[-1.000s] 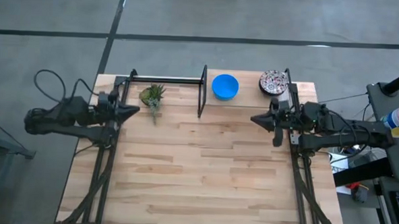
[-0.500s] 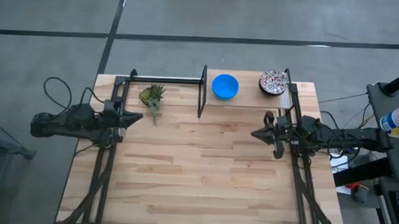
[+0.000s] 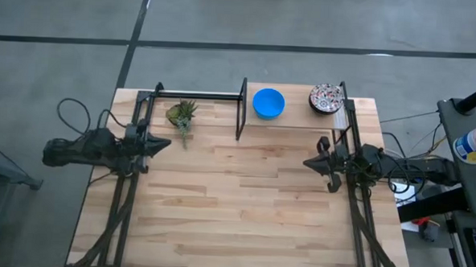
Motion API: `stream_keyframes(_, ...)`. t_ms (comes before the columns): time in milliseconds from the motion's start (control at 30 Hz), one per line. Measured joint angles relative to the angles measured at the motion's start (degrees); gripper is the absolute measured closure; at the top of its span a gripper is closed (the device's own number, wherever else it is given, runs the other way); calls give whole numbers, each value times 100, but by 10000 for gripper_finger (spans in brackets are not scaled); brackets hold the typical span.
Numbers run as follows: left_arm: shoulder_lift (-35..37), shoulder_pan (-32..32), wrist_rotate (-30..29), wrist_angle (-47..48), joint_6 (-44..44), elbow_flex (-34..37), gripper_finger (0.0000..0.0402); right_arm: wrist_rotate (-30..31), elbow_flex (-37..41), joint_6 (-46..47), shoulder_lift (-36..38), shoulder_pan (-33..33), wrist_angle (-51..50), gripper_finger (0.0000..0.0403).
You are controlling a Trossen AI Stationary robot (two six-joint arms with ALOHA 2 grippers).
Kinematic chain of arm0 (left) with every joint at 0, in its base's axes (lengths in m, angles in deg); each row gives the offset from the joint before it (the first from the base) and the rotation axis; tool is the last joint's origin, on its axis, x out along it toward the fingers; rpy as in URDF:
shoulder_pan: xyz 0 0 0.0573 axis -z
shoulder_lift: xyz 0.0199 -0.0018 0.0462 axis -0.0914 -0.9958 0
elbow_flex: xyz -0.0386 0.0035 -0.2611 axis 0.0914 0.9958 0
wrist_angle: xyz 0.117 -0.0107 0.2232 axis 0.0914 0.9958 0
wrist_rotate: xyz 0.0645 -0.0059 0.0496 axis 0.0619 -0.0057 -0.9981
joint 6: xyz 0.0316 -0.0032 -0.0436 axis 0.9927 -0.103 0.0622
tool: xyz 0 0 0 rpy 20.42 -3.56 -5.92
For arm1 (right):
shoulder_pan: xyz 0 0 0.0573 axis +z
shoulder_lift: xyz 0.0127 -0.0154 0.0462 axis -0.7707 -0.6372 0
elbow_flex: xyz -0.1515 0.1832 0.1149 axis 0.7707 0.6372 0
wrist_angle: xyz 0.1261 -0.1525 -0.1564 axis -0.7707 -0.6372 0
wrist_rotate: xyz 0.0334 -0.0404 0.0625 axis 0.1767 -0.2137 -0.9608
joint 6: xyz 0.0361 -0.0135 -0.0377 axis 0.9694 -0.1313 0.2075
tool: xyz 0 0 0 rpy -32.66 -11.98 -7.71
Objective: Pick & Place Mini bowls
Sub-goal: Return to Home Position
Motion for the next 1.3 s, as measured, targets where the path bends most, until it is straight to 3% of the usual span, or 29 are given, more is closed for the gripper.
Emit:
stream_keyframes(200,-26,0,-5,-686,-117,540,401,4,-1,-162,212,-2,-235,394)
stream_keyframes(500,-55,0,10,-673,-325,1233,401,19,-1,-182,205,-2,-258,394)
stream_keyframes(667,-204,0,0,-1040,-315,1323,401,43,-1,-185,206,-3,-327,394)
stream_keyframes(1300,-221,0,3,-1043,-322,1344,401,53,-1,-187,143,-4,-339,394)
